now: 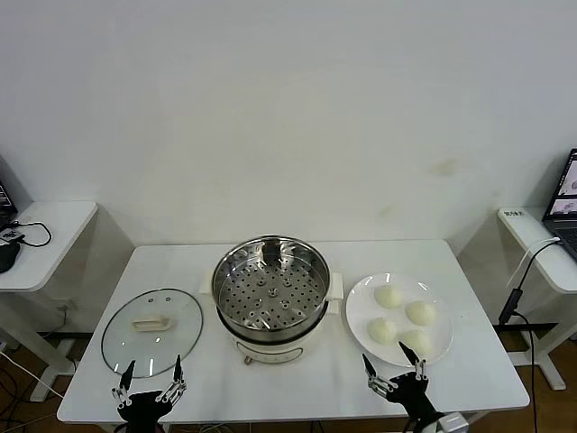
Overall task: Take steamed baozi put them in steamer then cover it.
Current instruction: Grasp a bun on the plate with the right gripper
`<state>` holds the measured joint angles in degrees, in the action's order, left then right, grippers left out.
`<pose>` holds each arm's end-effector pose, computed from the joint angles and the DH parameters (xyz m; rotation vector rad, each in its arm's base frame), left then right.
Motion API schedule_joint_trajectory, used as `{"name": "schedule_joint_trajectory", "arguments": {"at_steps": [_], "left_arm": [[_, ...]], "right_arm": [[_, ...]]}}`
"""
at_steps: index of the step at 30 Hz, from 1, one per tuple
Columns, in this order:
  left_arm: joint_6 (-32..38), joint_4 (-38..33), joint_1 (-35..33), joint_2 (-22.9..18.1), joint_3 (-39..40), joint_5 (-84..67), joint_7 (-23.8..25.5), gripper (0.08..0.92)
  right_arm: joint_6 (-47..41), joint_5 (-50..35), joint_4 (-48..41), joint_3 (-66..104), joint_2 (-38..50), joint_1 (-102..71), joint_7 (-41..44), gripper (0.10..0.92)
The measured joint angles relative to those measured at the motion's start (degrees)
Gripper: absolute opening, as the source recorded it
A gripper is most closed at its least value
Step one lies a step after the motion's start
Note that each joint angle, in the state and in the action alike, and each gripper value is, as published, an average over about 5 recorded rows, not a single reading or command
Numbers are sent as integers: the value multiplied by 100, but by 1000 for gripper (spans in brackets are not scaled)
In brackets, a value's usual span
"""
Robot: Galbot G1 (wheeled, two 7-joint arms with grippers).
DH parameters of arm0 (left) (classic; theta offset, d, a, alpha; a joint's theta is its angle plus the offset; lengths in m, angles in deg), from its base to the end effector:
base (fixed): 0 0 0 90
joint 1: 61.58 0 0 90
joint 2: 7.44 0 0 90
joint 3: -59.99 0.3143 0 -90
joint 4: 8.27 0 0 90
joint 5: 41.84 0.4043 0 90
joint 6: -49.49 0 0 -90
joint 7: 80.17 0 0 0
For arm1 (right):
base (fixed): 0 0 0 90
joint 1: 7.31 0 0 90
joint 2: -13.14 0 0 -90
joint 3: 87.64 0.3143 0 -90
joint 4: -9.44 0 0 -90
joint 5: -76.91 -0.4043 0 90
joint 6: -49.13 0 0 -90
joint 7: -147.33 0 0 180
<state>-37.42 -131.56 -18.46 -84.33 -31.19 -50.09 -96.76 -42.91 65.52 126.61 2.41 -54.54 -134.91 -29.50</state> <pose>0.1664 0.0277 -0.3071 0.2564 -2.9484 -0.1026 0.2119 -0.0495 -0.3144 0.3510 -2.8770 0.1882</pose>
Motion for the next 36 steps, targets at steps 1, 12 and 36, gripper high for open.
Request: {"name": "schedule_joint_trajectory", "arguments": {"at_steps": [1,12,36], "left_arm": [[-7,-10,6,3,-5,4,3,823],[-521,-196,173,135,-159,192,172,823],[-1552,-487,173,175,-475,608,577,823]], "right_arm": [[-12,28,-2,11,11,17,-6,823],[-568,1044,-198,331,649,737,212,823],[-678,2740,-2607,-2998,3322,6119,3624,823]]}}
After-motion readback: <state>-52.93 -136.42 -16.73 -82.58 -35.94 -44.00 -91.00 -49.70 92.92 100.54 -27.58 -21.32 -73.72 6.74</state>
